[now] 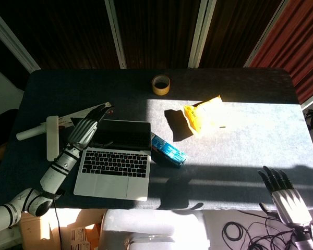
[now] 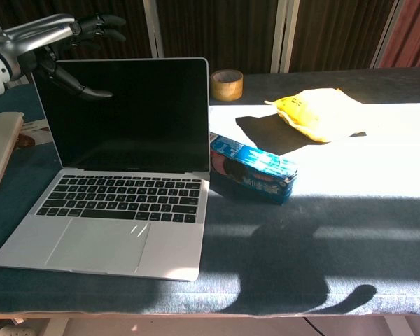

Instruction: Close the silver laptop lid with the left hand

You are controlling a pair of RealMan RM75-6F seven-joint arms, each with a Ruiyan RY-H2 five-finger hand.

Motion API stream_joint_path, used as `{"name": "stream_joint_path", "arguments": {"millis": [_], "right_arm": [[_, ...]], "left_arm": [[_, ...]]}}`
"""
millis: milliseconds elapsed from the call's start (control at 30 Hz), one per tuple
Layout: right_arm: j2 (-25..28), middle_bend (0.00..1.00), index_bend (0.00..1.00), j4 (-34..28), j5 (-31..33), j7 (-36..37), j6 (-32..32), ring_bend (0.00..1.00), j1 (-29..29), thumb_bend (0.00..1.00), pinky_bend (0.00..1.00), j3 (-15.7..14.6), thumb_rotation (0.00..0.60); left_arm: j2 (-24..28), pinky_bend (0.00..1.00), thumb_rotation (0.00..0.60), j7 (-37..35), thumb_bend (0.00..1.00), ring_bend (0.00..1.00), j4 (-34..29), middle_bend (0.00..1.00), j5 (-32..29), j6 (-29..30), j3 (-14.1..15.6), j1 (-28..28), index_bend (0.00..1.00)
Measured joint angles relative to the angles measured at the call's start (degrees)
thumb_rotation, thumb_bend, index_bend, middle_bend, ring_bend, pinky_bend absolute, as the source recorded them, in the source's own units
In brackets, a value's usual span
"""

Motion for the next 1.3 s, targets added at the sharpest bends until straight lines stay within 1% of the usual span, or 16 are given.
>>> {"name": "stream_joint_path", "arguments": {"millis": [167, 267, 367, 500, 633, 700, 833, 900, 1033, 1167, 1300], "right_arm": [[0.0, 0.0, 0.0, -0.1, -0.1, 0.0, 0.2, 0.0, 0.0, 0.21, 0.0, 0.0, 0.6], [0.1, 0.0, 0.0, -0.1, -0.4, 0.2, 0.6, 0.0, -0.2, 0.2, 0.0, -0.1, 0.6], [0.1, 0.0, 0.0, 0.0, -0.6, 0.3, 0.7, 0.0, -0.2, 0.21, 0.0, -0.1, 0.6], [0.1, 0.0, 0.0, 0.0, -0.9, 0.2, 0.8, 0.0, -0.2, 0.21, 0.0, -0.2, 0.6], [0.0, 0.0, 0.0, 0.0, -1.2, -0.1, 0.7, 0.0, -0.2, 0.21, 0.0, -0.4, 0.6], [-0.1, 0.0, 0.0, 0.0, -1.4, -0.2, 0.8, 0.0, -0.3, 0.21, 0.0, -0.4, 0.6], [-0.2, 0.0, 0.0, -0.1, -1.6, -0.6, 0.7, 0.0, -0.2, 0.2, 0.0, -0.5, 0.6], [-0.3, 0.0, 0.0, -0.1, -1.7, -0.8, 0.7, 0.0, -0.2, 0.21, 0.0, -0.6, 0.6], [-0.5, 0.0, 0.0, -0.3, -1.9, -1.4, 0.5, 0.0, -0.1, 0.21, 0.0, -0.6, 0.6], [-0.7, 0.0, 0.0, -0.4, -2.0, -2.0, 0.3, 0.0, 0.0, 0.21, 0.0, -0.7, 0.6], [-0.9, 0.0, 0.0, -0.5, -2.0, -2.3, 0.1, 0.0, 0.0, 0.21, 0.0, -0.7, 0.6]], "left_arm": [[0.2, 0.11, 0.6, 0.4, 0.22, 0.07, 0.1, 0.2, -0.1, -0.1, 0.3, -0.1, 0.08], [0.6, 0.14, 0.6, 1.6, 0.23, 0.1, -0.2, 0.24, -0.3, -0.8, 0.9, -0.1, 0.1], [1.3, 0.16, 0.6, 3.3, 0.23, 0.13, -1.1, 0.28, -0.4, -1.2, 1.5, -0.1, 0.13], [2.7, 0.17, 0.6, 6.9, 0.23, 0.14, -3.5, 0.29, -0.3, -1.0, 2.3, 0.2, 0.23], [4.7, 0.17, 0.6, 11.9, 0.23, 0.14, -7.0, 0.29, 1.2, 0.5, 3.6, 1.0, 0.24], [5.9, 0.19, 0.6, 13.9, 0.23, 0.14, -9.0, 0.29, 2.1, 1.3, 4.4, 1.5, 0.24], [9.1, 0.26, 0.6, 18.1, 0.23, 0.15, -14.1, 0.29, 4.4, 3.0, 6.8, 3.2, 0.24], [10.6, 0.27, 0.6, 20.0, 0.23, 0.15, -16.2, 0.29, 5.8, 3.7, 8.1, 4.0, 0.24], [14.0, 0.27, 0.6, 25.3, 0.23, 0.15, -21.1, 0.29, 10.1, 5.5, 12.3, 6.6, 0.24], [16.0, 0.28, 0.6, 28.9, 0.23, 0.16, -23.8, 0.29, 14.3, 6.7, 16.5, 9.1, 0.24], [16.0, 0.3, 0.6, 29.5, 0.23, 0.16, -23.7, 0.29, 19.0, 7.8, 20.3, 11.0, 0.22]]}}
